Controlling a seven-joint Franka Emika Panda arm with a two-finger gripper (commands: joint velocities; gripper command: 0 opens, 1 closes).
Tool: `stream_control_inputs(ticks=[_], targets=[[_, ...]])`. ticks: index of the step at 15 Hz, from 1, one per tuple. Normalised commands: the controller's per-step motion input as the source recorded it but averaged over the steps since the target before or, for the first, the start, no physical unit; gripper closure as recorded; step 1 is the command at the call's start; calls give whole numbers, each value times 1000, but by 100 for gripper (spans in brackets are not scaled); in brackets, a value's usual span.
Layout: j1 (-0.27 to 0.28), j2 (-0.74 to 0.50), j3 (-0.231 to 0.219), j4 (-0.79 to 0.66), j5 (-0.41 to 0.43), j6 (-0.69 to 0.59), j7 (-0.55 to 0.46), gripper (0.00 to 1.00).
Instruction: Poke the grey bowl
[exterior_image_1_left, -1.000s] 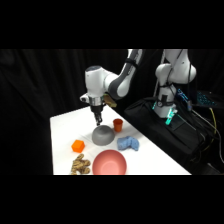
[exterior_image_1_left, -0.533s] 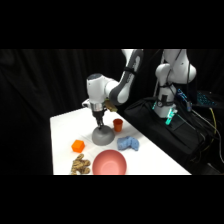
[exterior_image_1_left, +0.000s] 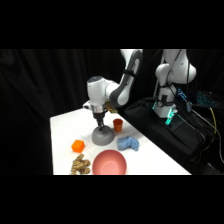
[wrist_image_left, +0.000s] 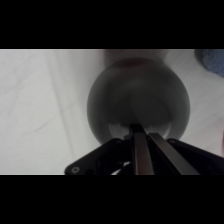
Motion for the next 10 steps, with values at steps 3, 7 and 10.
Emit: stream_control_inputs(ticks=[3,7,10], targets=[[-51,-195,39,-28,115,-109,-124,100],[-15,-363,-12,-12,47,-319,-74,100],[8,-329,-46,50,-51,-405,-8,100]])
